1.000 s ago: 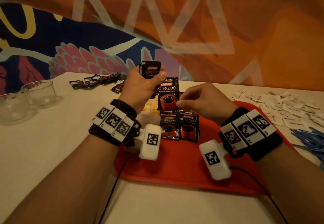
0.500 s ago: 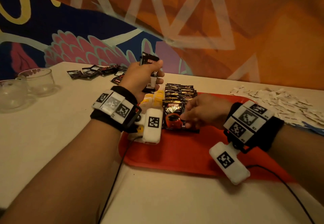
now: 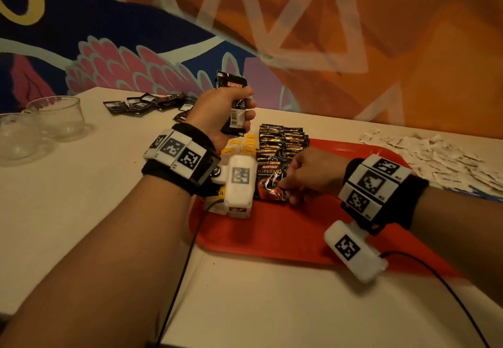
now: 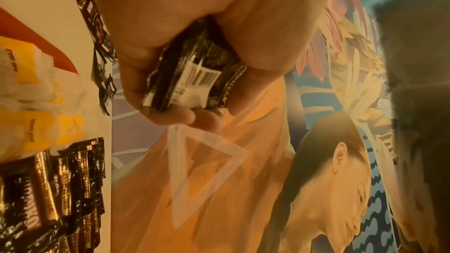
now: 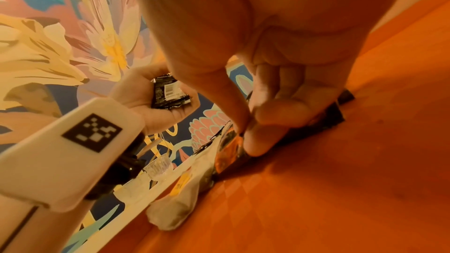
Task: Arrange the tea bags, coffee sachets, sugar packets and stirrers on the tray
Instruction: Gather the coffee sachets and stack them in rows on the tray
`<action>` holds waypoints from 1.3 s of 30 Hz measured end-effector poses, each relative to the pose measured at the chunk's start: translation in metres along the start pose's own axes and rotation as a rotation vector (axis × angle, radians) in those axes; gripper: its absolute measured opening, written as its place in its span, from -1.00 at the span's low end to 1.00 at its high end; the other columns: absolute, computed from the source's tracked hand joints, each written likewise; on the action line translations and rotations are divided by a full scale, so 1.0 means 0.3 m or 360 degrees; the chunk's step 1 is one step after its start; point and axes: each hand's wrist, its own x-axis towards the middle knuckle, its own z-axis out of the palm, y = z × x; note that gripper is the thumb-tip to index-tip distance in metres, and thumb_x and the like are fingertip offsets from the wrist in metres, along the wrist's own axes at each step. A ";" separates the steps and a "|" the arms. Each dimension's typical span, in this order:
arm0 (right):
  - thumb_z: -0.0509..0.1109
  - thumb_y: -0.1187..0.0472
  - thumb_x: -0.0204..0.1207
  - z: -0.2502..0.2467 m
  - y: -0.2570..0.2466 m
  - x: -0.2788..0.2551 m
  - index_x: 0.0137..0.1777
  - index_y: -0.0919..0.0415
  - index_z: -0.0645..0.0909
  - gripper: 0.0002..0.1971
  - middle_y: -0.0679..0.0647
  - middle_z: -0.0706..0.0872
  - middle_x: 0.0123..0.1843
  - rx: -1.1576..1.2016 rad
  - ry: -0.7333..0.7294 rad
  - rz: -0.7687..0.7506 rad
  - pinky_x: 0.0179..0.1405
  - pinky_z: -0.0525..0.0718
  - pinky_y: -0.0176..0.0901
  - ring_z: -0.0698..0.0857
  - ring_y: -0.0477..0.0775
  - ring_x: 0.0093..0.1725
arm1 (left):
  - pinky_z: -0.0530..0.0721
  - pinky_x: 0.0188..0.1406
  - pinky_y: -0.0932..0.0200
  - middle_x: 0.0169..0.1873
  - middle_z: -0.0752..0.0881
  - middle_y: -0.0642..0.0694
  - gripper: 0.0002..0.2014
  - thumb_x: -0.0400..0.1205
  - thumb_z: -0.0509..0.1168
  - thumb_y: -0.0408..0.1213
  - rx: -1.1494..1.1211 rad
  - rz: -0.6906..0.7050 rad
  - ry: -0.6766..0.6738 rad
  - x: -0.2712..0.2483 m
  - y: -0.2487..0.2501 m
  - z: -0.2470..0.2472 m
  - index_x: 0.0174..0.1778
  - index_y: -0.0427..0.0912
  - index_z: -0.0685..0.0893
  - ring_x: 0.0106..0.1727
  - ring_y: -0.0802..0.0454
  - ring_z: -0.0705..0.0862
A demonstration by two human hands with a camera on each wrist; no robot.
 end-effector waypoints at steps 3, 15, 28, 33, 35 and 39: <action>0.44 0.24 0.62 0.005 -0.003 0.004 -0.20 0.25 0.65 -0.84 0.22 0.86 -0.17 -0.0053 0.0000 -0.0002 -0.39 0.66 -0.23 0.80 0.00 -0.31 | 0.59 -0.44 0.22 -0.32 0.70 -0.05 -0.89 0.69 0.32 -0.30 -0.0003 -0.0006 0.0001 0.000 0.000 0.000 0.10 -0.20 0.64 -0.40 0.09 0.64; 0.41 0.18 0.65 0.006 -0.024 -0.007 -0.11 0.28 0.67 -0.83 0.13 0.86 -0.17 -0.0236 -0.0020 0.0008 -0.40 0.68 -0.31 0.81 -0.04 -0.29 | 0.59 -0.45 0.22 -0.32 0.70 -0.07 -0.84 0.69 0.32 -0.33 -0.0026 -0.0026 0.0004 -0.002 0.000 0.001 0.17 -0.22 0.63 -0.40 0.08 0.65; 0.41 0.14 0.65 -0.104 -0.037 -0.012 -0.14 0.24 0.58 -0.80 0.11 0.84 -0.28 0.0084 0.0114 -0.0184 -0.45 0.57 -0.23 0.74 0.00 -0.38 | 0.80 -0.34 0.11 -0.08 0.78 -0.28 -0.72 0.78 0.11 -0.43 -0.0092 -0.0044 -0.0056 -0.034 0.000 0.042 0.34 -0.46 0.57 -0.23 -0.08 0.84; 0.52 0.10 0.55 -0.166 -0.054 0.004 -0.03 0.22 0.62 -0.80 0.01 0.76 -0.37 0.0408 0.0346 -0.0466 -0.47 0.52 -0.22 0.65 -0.11 -0.47 | 0.85 -0.19 -0.08 -0.11 0.81 -0.30 -0.77 0.68 0.30 -0.51 0.0005 0.0032 -0.0062 -0.038 -0.029 0.068 0.25 -0.42 0.65 -0.10 -0.17 0.85; 0.59 0.07 0.47 -0.164 -0.055 0.021 -0.04 0.18 0.68 -0.77 -0.01 0.75 -0.32 0.0336 0.0465 -0.0619 -0.44 0.53 -0.22 0.66 -0.14 -0.43 | 0.84 -0.08 -0.13 -0.06 0.82 -0.33 -0.80 0.64 0.36 -0.50 0.0120 0.0083 -0.0044 -0.039 -0.046 0.082 0.18 -0.39 0.69 -0.05 -0.22 0.84; 0.63 0.11 0.42 -0.141 -0.043 0.058 -0.04 0.12 0.72 -0.80 0.06 0.81 -0.13 0.0339 0.0615 -0.0835 -0.27 0.58 -0.14 0.78 0.03 -0.15 | 0.79 0.11 -0.17 0.06 0.82 -0.34 -0.75 0.61 0.42 -0.44 0.0271 0.0163 -0.0082 -0.042 -0.080 0.108 0.22 -0.34 0.72 0.08 -0.25 0.82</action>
